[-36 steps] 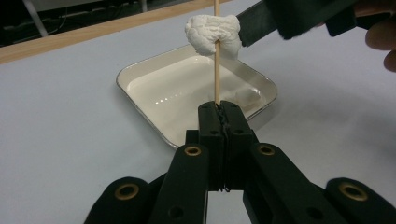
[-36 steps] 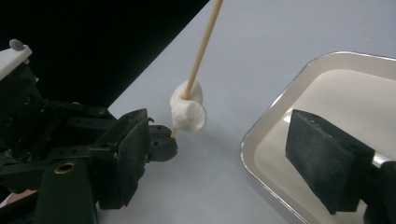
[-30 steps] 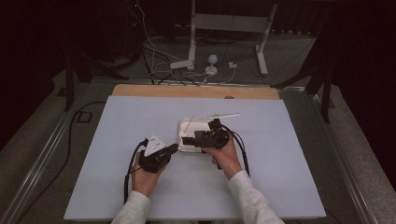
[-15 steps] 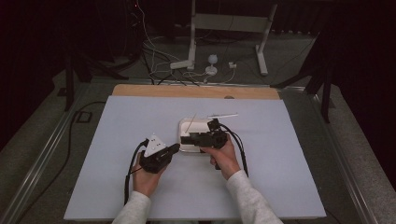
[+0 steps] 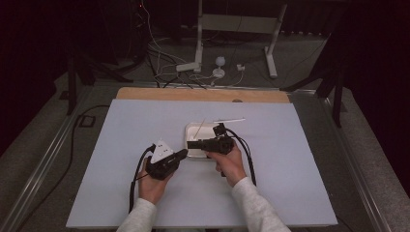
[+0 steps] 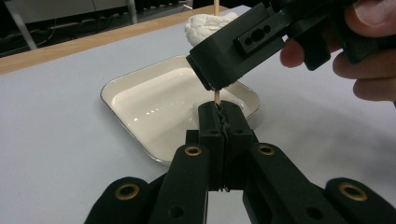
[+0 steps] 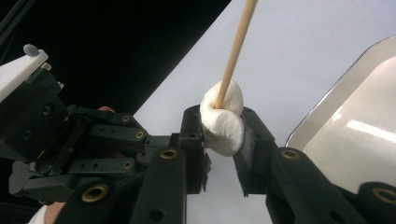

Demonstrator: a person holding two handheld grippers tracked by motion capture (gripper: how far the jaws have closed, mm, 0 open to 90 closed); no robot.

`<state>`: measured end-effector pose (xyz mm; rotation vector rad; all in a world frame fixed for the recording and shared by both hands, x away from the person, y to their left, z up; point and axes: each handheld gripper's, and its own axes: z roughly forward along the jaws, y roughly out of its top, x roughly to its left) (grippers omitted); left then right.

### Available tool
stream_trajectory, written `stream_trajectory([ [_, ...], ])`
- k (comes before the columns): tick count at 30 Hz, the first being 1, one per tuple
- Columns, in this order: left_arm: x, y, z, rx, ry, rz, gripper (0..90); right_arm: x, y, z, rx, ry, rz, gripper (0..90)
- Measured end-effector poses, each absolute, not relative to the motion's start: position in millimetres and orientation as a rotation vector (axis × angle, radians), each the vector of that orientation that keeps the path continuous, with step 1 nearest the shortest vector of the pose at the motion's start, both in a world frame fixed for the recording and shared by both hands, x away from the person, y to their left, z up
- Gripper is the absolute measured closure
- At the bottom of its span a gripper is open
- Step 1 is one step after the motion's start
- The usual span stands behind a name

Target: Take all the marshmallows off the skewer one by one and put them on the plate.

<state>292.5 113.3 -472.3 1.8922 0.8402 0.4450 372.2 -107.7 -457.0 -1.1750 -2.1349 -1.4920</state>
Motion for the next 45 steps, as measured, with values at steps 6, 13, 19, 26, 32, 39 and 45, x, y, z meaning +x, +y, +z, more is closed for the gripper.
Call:
stream_trajectory([
  [6,291.8,114.0,-471.7,1.9,0.825,0.459,90.0,370.4,-110.5,-453.0,-1.188,-2.137,-1.527,77.6],
  [13,291.4,114.3,-474.2,1.913,0.811,0.477,90.0,371.2,-114.7,-448.9,-1.209,-2.134,-1.558,77.9],
  [19,289.5,112.5,-474.4,1.93,0.804,0.514,90.0,371.2,-117.3,-446.5,-1.217,-2.133,-1.564,78.0],
  [26,289.0,111.4,-478.1,1.952,0.8,0.531,90.0,376.6,-133.2,-439.1,-1.291,-2.036,-1.636,78.7],
  [32,287.2,112.0,-477.8,1.965,0.787,0.568,90.0,379.6,-141.7,-427.3,-1.299,-2.072,-1.669,78.6],
  [39,287.6,121.0,-485.3,1.991,0.828,0.59,90.0,388.5,-175.6,-402.4,-1.357,-1.955,-1.833,80.1],
  [45,291.8,128.7,-482.9,1.939,0.896,0.554,90.0,388.1,-190.7,-390.2,-1.369,-2.15,-1.764,79.6],
])
